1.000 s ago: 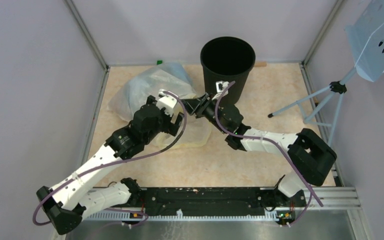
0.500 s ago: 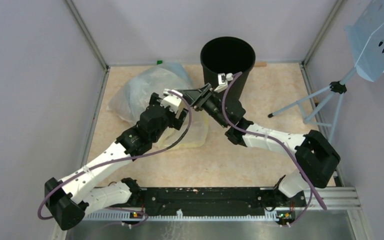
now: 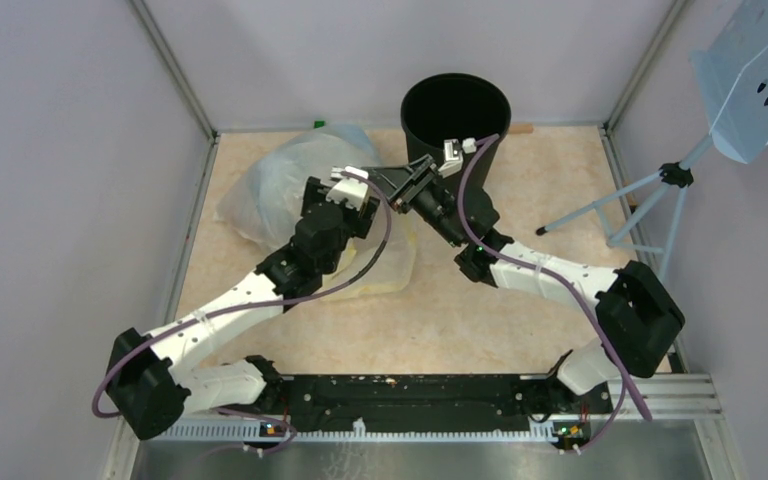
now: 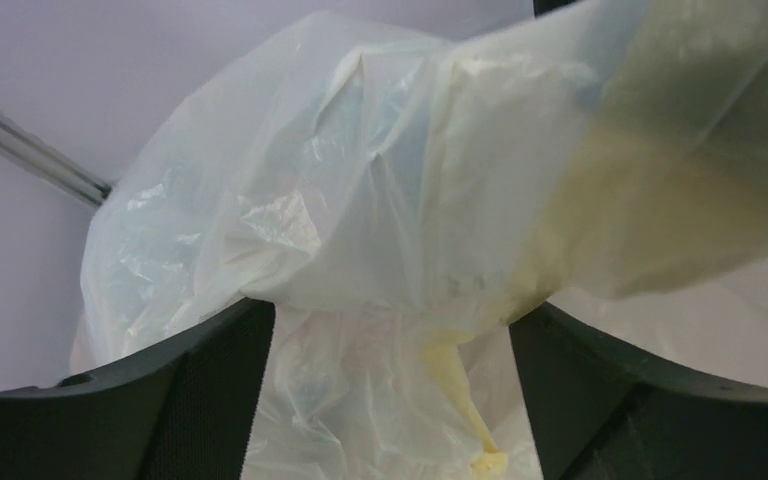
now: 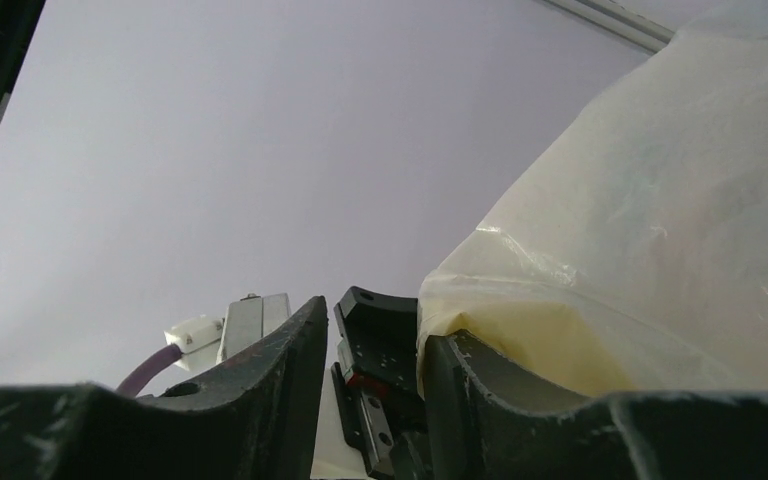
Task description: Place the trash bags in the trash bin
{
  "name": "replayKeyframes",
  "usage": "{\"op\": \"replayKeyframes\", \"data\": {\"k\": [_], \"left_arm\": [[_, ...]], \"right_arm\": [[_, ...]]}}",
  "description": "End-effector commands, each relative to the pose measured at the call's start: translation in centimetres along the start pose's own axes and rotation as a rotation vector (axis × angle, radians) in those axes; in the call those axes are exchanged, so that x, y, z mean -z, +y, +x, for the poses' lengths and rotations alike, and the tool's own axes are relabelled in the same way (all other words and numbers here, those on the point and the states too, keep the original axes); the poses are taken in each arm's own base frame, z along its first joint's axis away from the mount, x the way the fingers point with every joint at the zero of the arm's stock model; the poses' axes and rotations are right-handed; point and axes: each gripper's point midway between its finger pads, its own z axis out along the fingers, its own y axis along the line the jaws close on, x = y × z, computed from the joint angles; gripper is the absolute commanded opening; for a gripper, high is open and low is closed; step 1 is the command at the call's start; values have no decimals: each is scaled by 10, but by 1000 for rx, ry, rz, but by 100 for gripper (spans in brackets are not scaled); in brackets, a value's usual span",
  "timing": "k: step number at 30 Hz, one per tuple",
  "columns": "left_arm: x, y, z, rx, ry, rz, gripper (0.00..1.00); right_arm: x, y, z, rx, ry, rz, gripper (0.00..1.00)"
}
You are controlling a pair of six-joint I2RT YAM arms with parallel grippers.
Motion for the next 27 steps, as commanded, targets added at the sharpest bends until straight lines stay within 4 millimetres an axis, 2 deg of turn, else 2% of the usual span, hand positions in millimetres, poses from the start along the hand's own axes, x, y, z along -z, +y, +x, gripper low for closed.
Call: {"op": "replayKeyframes", "data": {"k": [1, 3, 4, 7, 11, 14, 16, 21, 23, 27], "left_arm": [[-9, 15, -25, 58, -69, -96, 76], [-7, 19, -30, 53, -52, -109, 40], [-5, 21, -31, 44, -37, -111, 27], [8, 26, -29, 3, 47, -86, 0], [31, 28, -32, 26, 127, -14, 0], [48, 26, -34, 42, 184, 49, 0], [54, 23, -30, 42, 242, 83, 0], [67, 12, -23, 63, 393, 165, 0], [69, 14, -19, 89, 477, 160, 0], [66, 13, -15, 76, 558, 170, 0]], "right_arm": [[5, 47, -18, -34, -17, -123, 39], [7, 41, -23, -28, -29, -102, 38], [9, 35, -26, -18, -38, -87, 38], [14, 14, -37, 46, -75, -10, 38], [28, -7, -49, 185, -122, 77, 38], [43, -19, -47, 307, -113, 90, 42], [53, -28, -40, 388, -81, 84, 44], [73, -28, -5, 617, 69, -16, 42], [83, -28, 13, 730, 112, -15, 42], [105, -28, 31, 860, 102, -43, 41]]}}
